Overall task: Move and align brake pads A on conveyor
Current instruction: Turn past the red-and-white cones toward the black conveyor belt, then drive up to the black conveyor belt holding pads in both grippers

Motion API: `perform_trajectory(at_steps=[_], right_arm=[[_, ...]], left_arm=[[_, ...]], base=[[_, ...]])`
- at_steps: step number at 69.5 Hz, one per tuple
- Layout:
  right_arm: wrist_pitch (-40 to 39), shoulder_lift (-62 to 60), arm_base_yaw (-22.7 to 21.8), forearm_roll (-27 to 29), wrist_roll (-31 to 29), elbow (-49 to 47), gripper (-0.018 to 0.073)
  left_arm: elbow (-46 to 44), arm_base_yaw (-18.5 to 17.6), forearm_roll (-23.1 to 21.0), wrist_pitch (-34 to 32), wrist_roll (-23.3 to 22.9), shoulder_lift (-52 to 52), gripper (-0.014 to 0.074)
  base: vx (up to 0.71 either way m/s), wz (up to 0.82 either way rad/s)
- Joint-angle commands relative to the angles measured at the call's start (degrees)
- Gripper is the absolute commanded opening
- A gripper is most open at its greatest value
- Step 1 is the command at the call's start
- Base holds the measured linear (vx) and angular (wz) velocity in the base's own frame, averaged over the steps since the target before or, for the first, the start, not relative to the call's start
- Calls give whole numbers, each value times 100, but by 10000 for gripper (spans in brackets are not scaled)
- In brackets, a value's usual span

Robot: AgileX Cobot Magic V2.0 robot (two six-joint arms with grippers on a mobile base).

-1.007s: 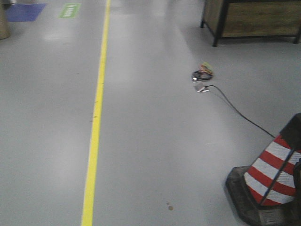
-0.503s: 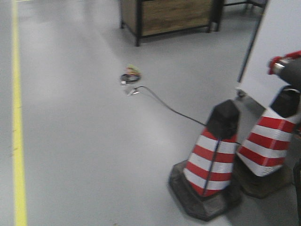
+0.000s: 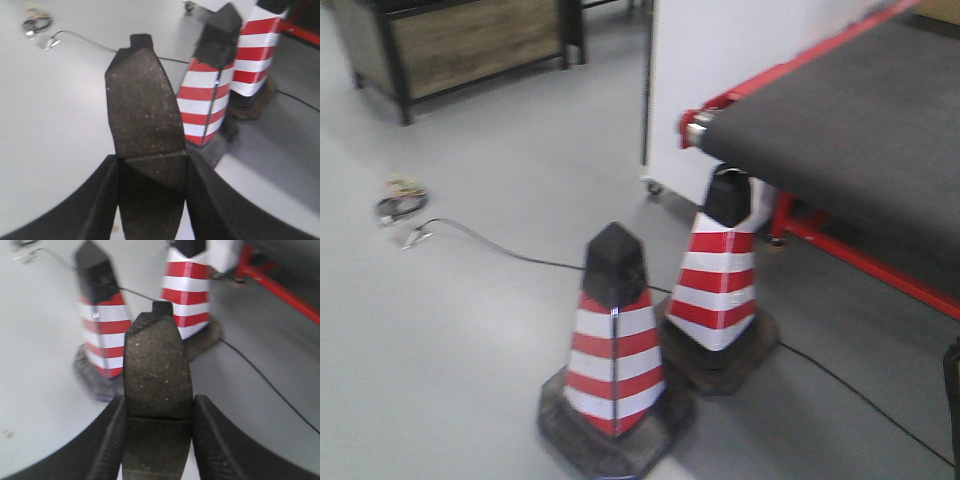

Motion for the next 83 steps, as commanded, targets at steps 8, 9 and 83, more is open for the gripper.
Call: perform_trajectory(at_steps=[8, 9, 83], right_arm=[[-476, 7, -30, -1, -57, -176, 188], [-476, 7, -30, -1, -57, -176, 188], [-464, 7, -30, -1, -57, -176, 188]], left_arm=[[-166, -33, -71, -479, -40, 41, 174], [-166, -33, -71, -479, -40, 41, 174], [-166, -33, -71, -479, -40, 41, 174]], base=[[19, -74], [19, -73], [23, -49]])
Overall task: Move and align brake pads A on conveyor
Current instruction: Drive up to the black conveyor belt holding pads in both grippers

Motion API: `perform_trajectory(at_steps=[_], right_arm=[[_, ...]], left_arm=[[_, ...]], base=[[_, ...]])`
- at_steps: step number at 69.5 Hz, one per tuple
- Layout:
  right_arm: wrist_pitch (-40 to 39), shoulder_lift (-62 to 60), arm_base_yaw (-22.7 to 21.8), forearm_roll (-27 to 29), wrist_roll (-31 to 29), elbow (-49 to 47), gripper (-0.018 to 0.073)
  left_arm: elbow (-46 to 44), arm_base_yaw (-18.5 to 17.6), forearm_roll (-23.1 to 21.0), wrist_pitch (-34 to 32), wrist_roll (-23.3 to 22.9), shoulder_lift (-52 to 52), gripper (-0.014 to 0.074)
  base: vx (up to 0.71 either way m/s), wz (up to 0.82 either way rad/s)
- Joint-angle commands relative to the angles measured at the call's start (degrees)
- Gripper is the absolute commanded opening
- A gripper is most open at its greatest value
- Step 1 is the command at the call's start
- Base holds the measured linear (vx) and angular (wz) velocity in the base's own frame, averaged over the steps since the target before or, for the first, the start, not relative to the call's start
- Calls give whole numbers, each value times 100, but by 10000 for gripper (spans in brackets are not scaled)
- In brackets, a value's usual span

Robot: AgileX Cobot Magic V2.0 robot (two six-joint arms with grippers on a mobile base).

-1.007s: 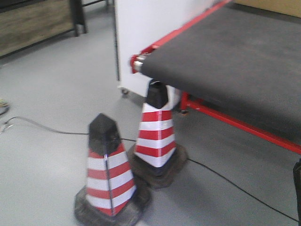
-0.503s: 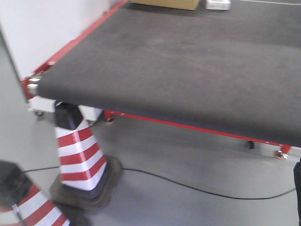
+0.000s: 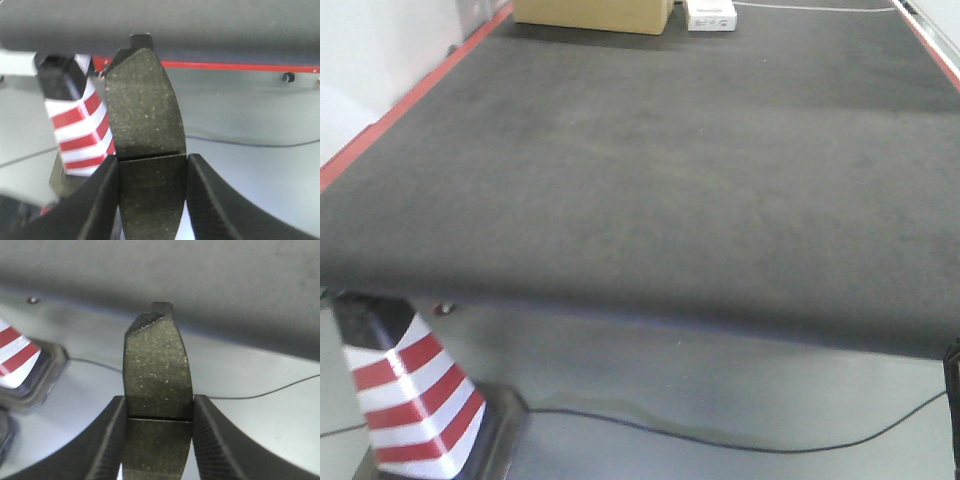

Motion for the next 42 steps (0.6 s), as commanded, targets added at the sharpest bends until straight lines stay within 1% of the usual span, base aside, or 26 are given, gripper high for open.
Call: perform_trajectory(at_steps=[1, 42], right_arm=[[-468, 7, -30, -1, -57, -176, 188], [-468, 7, -30, -1, -57, -176, 188]], left_arm=[[-166, -33, -71, -479, -40, 41, 174], [-166, -33, -71, -479, -40, 41, 174]], base=[[33, -18], [33, -21]])
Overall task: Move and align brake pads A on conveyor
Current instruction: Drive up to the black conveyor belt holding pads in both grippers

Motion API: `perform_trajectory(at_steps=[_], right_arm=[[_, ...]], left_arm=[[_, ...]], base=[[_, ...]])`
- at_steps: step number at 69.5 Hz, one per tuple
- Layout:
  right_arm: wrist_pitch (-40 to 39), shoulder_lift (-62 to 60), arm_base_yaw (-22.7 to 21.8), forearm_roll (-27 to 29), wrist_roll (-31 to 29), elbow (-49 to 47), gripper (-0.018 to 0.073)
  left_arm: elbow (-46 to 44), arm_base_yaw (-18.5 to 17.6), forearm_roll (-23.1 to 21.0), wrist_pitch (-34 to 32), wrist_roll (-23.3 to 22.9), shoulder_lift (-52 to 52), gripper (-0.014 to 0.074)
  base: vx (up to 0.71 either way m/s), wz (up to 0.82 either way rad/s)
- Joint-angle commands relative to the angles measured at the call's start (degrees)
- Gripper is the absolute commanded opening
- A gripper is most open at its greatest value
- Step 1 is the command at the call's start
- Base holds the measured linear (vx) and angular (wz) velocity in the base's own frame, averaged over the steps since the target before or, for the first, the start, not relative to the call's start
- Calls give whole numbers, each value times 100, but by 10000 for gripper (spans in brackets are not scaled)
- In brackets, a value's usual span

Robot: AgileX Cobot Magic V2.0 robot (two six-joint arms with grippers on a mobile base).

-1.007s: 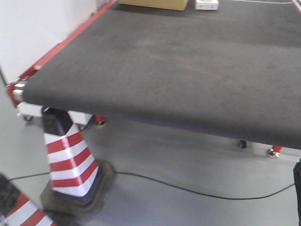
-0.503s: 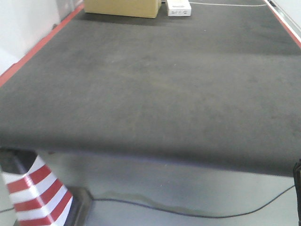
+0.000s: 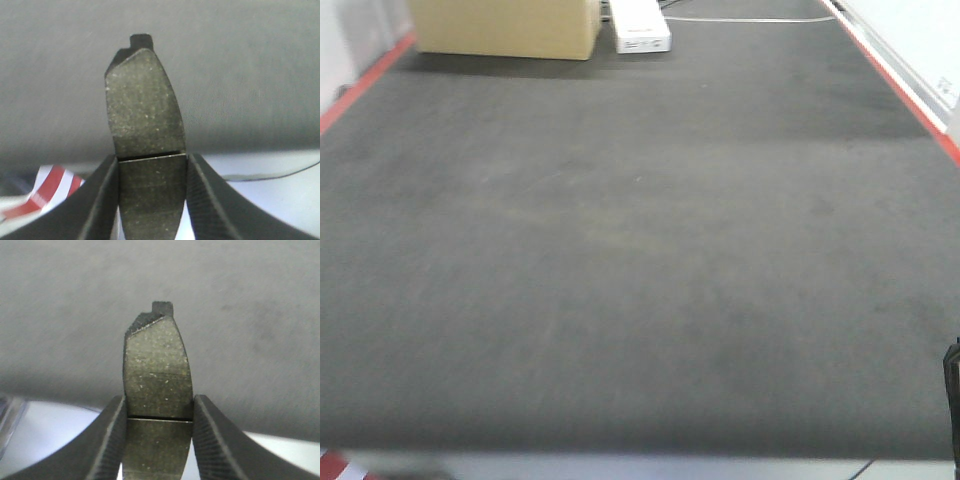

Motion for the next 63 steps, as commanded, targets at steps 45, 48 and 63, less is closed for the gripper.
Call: perform_trajectory(at_steps=[45, 48, 63], right_arm=[[-468, 7, -30, -1, -57, -176, 188], [-468, 7, -30, -1, -57, -176, 188], [-468, 7, -30, -1, -57, -176, 188]], left_arm=[[-166, -33, -71, -479, -40, 41, 174], [-166, -33, -71, -479, -40, 41, 174], [-166, -33, -71, -479, -40, 41, 174]], base=[[20, -10], [6, 0], [2, -1]])
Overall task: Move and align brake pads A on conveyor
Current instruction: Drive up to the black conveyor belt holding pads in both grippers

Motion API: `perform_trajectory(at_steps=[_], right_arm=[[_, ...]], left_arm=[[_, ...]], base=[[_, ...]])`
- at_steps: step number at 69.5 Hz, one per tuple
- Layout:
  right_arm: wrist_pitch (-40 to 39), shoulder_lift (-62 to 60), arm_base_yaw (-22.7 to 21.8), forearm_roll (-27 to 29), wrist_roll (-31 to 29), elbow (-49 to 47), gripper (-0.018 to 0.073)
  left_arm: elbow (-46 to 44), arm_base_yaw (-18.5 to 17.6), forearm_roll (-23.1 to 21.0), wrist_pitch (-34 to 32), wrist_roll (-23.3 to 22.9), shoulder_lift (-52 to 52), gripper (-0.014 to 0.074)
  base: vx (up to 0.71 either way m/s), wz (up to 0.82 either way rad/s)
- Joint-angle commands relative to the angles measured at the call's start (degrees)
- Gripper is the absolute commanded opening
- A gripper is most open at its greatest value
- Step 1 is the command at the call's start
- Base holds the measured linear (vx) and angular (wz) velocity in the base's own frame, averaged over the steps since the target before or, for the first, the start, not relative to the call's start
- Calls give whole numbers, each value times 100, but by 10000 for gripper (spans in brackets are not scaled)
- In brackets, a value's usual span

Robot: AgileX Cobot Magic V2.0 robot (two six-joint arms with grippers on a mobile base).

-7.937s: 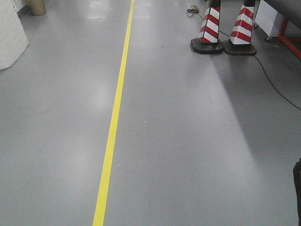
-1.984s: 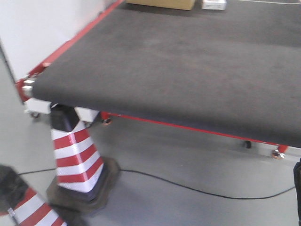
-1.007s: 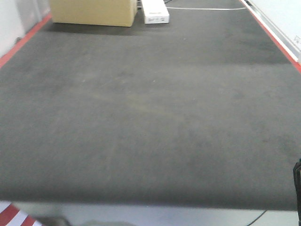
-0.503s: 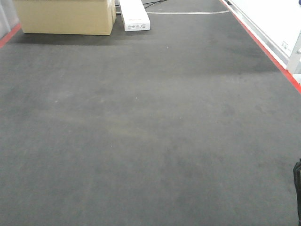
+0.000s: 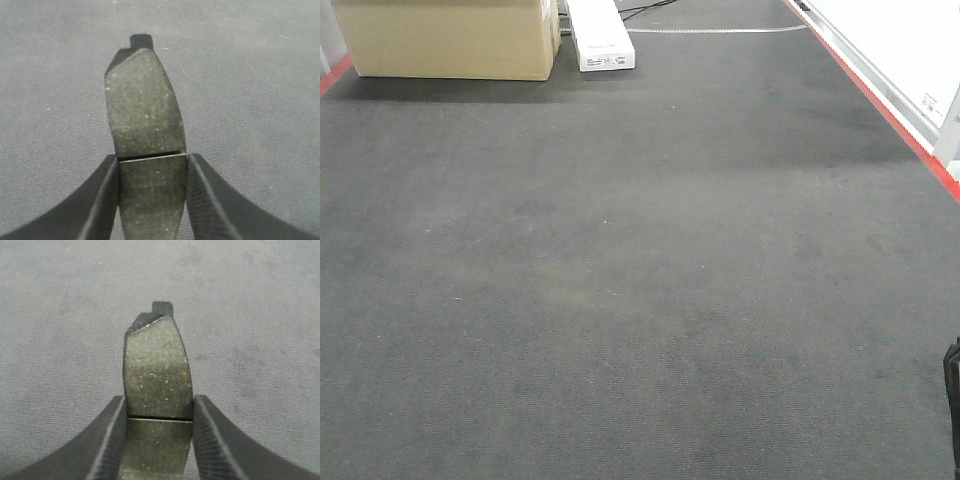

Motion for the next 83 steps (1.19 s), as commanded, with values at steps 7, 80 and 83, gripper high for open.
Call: perform_trajectory(at_steps=[7, 80, 83], right_arm=[[-468, 7, -30, -1, -57, -176, 188], [-468, 7, -30, -1, -57, -176, 188], [-468, 7, -30, -1, -57, -176, 188]], left_arm=[[-166, -33, -71, -479, -40, 41, 174], [-166, -33, -71, -479, -40, 41, 174], [-166, -33, -71, -479, -40, 41, 174]], base=[[0, 0], [0, 0], [0, 0]])
